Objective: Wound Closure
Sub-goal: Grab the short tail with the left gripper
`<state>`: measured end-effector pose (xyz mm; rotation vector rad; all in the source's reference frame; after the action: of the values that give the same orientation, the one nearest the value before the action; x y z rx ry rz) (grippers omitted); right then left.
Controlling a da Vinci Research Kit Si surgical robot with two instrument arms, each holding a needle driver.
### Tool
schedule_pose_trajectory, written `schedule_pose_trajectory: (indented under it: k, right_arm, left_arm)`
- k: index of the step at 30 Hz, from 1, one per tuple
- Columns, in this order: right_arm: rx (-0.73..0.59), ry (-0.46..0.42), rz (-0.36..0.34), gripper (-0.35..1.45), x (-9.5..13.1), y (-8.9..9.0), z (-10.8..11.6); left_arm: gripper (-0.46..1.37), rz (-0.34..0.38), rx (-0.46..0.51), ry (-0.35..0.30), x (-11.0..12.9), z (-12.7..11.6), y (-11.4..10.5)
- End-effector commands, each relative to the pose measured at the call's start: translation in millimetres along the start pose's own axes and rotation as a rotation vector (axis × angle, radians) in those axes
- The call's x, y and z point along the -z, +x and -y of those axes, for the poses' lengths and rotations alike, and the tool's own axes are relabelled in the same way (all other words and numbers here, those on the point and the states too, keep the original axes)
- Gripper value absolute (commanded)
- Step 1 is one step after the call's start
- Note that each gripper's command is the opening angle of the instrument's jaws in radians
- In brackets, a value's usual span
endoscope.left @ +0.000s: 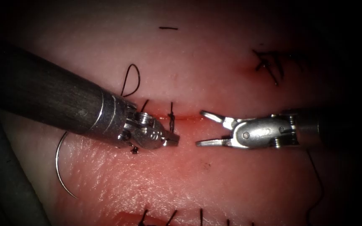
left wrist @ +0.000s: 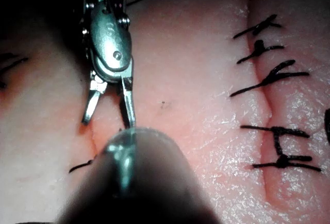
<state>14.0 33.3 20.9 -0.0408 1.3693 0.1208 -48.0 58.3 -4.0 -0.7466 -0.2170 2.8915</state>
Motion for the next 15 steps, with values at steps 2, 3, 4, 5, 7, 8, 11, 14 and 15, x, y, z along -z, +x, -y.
schedule_pose_trajectory:
  k: [2, 3, 4, 5, 7, 8, 11, 14, 15]
  right_arm:
    - [0.021, 0.0, 0.0, 0.86, -0.2, -0.3, -0.1]
    - [0.045, -0.002, 0.001, 0.88, -0.5, -0.4, -0.2]
    - [0.063, -0.006, -0.001, 0.91, -0.7, -0.5, -0.3]
    - [0.081, -0.007, -0.001, 0.97, -1.0, -0.6, -0.3]
    - [0.111, -0.014, -0.004, 1.14, -1.6, -0.6, -0.3]
    - [0.111, -0.017, -0.006, 1.19, -1.8, -0.5, -0.3]
    - [0.165, -0.035, -0.028, 1.22, -2.5, -0.3, 0.0]
    - [0.215, -0.061, -0.082, 1.24, -3.1, 0.2, 0.3]
    - [0.221, -0.061, -0.093, 1.25, -3.2, 0.2, 0.4]
  left_arm:
    - [-0.35, -0.015, -0.005, -0.004, 0.1, 0.3, 0.1]
    - [-0.35, -0.023, -0.002, -0.001, 0.2, 0.5, 0.1]
    - [-0.35, -0.029, -0.007, -0.004, 0.4, 0.6, 0.1]
    - [-0.35, -0.036, -0.005, -0.003, 0.5, 0.7, 0.2]
    - [-0.35, -0.04, -0.008, -0.002, 0.8, 0.9, 0.2]
    - [-0.35, -0.042, -0.007, 0.0, 0.8, 1.0, 0.2]
    - [-0.35, -0.048, -0.012, 0.0, 1.1, 1.0, 0.1]
    - [-0.35, -0.057, -0.02, -0.008, 1.1, 1.0, 0.0]
    - [-0.35, -0.06, -0.02, -0.01, 1.1, 1.0, 0.0]
